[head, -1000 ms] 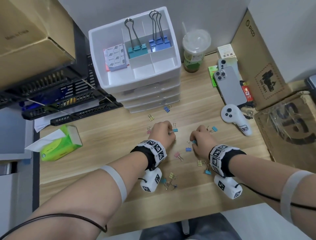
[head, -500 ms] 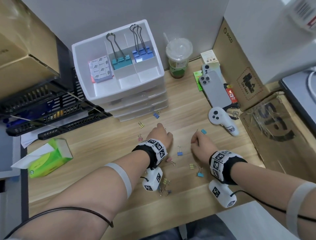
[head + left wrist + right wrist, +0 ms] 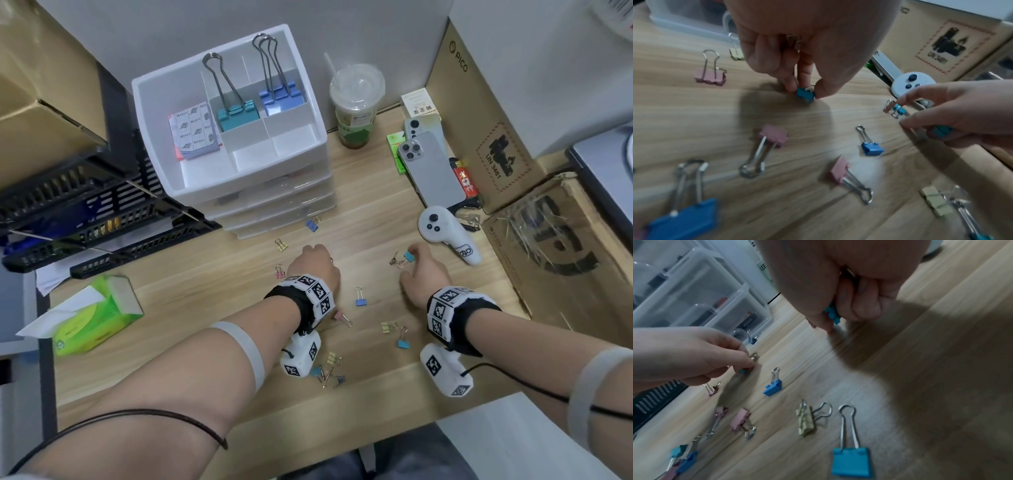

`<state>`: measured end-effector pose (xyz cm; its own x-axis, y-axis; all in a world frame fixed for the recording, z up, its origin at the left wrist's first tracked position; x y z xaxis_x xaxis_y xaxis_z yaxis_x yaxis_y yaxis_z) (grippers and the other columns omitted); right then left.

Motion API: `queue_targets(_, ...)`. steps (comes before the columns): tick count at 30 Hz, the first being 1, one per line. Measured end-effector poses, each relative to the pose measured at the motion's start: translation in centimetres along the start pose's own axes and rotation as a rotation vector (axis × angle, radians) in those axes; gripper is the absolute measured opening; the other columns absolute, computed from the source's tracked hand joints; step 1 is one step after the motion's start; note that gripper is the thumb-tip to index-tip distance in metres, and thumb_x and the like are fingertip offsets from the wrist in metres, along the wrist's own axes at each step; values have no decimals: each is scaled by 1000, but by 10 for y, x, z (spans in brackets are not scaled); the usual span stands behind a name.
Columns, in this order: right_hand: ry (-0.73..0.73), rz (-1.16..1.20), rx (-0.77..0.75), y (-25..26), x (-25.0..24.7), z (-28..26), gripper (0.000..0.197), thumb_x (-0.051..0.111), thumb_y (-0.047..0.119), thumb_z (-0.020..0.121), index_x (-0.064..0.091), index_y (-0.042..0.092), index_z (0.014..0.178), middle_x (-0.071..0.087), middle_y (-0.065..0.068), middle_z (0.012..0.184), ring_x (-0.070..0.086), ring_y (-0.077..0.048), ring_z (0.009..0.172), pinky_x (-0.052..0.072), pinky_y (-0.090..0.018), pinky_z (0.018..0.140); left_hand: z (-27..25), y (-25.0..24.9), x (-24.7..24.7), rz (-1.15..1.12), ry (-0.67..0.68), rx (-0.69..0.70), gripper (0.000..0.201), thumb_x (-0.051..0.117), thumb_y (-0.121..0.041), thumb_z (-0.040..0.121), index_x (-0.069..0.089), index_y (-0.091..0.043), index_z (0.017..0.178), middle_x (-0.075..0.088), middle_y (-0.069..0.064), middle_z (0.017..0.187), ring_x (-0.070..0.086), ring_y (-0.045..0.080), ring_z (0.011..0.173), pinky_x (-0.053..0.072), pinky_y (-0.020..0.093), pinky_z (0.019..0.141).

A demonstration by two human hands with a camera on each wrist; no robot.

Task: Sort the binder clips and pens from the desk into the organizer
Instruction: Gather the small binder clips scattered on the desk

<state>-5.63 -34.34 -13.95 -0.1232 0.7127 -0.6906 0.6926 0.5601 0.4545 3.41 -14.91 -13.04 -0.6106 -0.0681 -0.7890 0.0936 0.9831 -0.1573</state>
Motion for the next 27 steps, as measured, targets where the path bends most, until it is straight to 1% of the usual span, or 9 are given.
queue_targets(3,16,-48,1,2,1,2,28,50,13,95,43,22,120,61,-11,93,57,-25,70,48,-34,63,-7,5,-2,-28,-2,40,21,46,-21,89,54,-11,104,62,7,93,61,25,76,50,33,64)
queue_targets(5,25,-65,2,3,2,2,24,48,13,95,43,21,116,62,-13,97,60,-30,76,50,-36,67,-10,9,-3,-76,-2,38,21,45,-22,88,53,-11,103,63,6,89,62,25,74,55,36,67)
queue_targets(7,53,-64,-23,3,2,2,30,48,12,93,41,21,121,61,-13,98,60,-30,77,51,-36,68,-13,12,-5,-119,-16,40,21,43,-21,91,53,-11,105,65,7,92,63,27,78,57,41,74)
queue_targets(10,99,-64,-93,4,3,1,37,48,12,92,41,25,126,61,-13,98,60,-28,74,49,-35,67,-17,22,-9,-130,-32,62,26,37,-20,94,58,-13,107,67,7,100,64,28,87,56,42,81)
queue_targets(12,92,-74,-109,4,4,1,26,49,14,94,45,24,118,62,-15,95,59,-30,71,50,-36,67,-21,32,-13,-141,-36,53,33,33,-22,93,63,-13,103,68,8,101,63,29,89,56,40,82)
queue_targets(16,69,-141,-88,7,8,-2,8,52,20,96,48,18,103,62,-16,95,59,-32,73,49,-34,67,-35,56,-24,-208,-59,-8,41,31,-34,90,64,-11,87,66,10,87,63,30,81,55,37,76)
queue_targets(20,94,-222,3,16,15,-2,20,54,20,99,54,3,108,63,-20,107,57,-33,86,46,-34,73,-53,84,-25,-211,-57,-54,49,35,-46,93,67,-11,81,68,7,79,65,26,73,57,36,73)
queue_targets(23,105,-236,6,18,18,-6,26,57,16,95,47,1,114,60,-17,107,55,-33,87,43,-34,70,-64,102,-22,-165,-16,-86,42,42,-44,93,62,-10,80,62,4,75,59,24,68,52,34,67)
queue_targets(27,70,-222,44,18,18,-11,40,62,15,94,41,-1,124,60,-23,118,61,-39,106,46,-38,76,-73,122,-13,-140,98,-96,38,49,-40,93,64,-9,77,62,3,72,57,23,65,45,29,61)
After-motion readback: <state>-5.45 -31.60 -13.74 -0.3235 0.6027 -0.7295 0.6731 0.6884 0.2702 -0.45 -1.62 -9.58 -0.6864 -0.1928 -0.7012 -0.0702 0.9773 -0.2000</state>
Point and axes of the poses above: each hand's wrist, its own z-axis towards the middle knuckle, its own x-axis out of the palm, y = z × x, the point moved 1 cm from there along z, towards the middle knuckle
